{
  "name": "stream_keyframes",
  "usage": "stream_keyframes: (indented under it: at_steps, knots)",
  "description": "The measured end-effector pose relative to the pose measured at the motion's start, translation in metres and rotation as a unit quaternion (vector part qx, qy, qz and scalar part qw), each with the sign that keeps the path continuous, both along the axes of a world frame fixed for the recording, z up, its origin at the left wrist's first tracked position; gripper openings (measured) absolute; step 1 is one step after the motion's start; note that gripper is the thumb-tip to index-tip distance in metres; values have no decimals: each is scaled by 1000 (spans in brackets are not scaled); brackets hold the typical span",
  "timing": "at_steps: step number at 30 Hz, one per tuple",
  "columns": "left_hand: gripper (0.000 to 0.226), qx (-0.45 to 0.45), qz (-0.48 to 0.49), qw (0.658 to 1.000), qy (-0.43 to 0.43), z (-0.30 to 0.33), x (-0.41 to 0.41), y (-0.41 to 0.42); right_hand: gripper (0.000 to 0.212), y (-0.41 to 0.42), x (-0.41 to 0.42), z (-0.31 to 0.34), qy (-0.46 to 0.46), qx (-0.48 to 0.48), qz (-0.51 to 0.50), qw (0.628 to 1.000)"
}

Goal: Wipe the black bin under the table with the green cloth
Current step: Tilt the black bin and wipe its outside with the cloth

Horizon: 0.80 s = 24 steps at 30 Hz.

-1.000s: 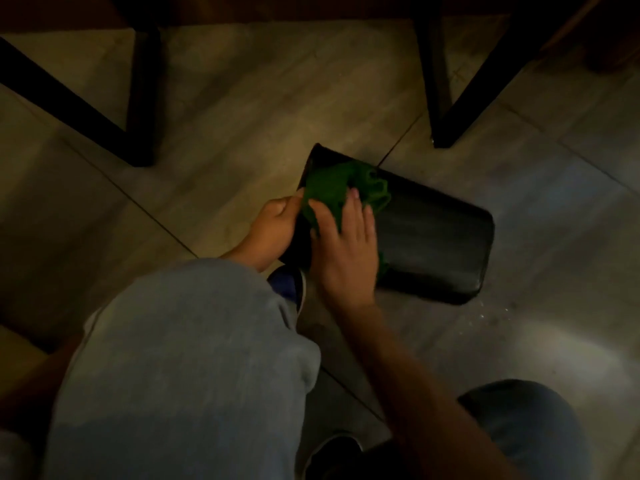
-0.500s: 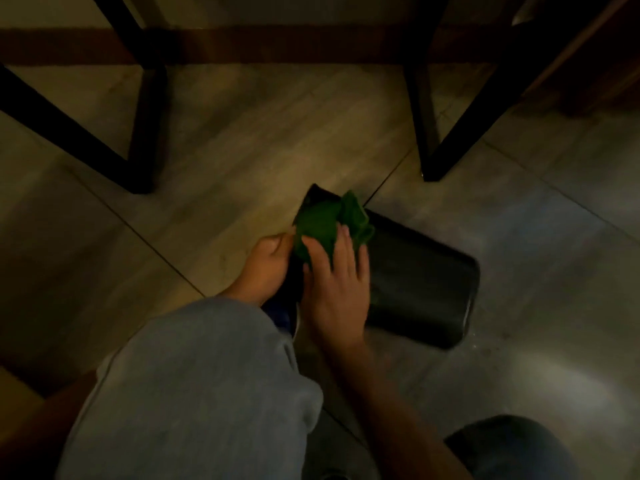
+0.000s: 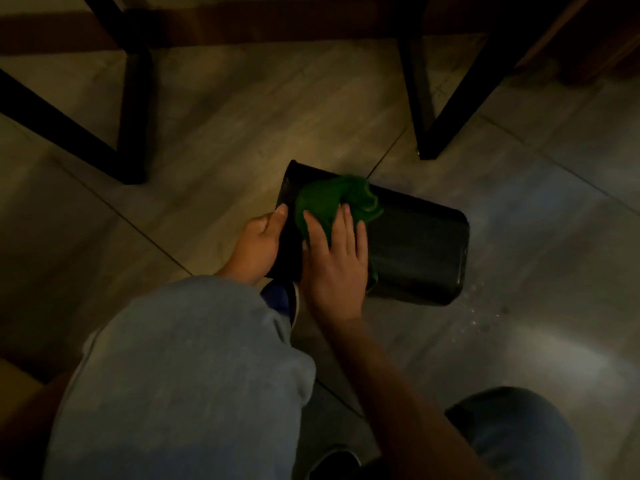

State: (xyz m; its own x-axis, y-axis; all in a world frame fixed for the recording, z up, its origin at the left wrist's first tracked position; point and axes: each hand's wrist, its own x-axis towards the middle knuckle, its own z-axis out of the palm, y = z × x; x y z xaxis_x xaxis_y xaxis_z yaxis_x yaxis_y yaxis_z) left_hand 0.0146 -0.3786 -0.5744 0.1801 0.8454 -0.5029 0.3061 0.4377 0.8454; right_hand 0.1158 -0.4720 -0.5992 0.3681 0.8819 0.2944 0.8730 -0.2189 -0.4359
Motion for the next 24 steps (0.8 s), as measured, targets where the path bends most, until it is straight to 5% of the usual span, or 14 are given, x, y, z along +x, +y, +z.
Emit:
stream_keyframes:
  at_steps: [5,8,15,18,24]
  knots:
    - [52,-17,-5,1000,10,-7,-1,1,44,-67,117,-11,-6,-26,-191,981]
    - [47,-6,-6,1000,1,-7,-2,-1,50,-94,114,-14,49,-40,-241,969]
    - [41,-15,0,1000,-16,-2,0,-7,53,-25,-27,-5,25,12,49,998]
    - [43,-15,-12,1000,-5,0,-2,-2,42,-36,29,5,6,-6,30,1000]
    - [47,15,-24,1000,4,1,8,1,27,-85,156,88,197,-24,-99,975]
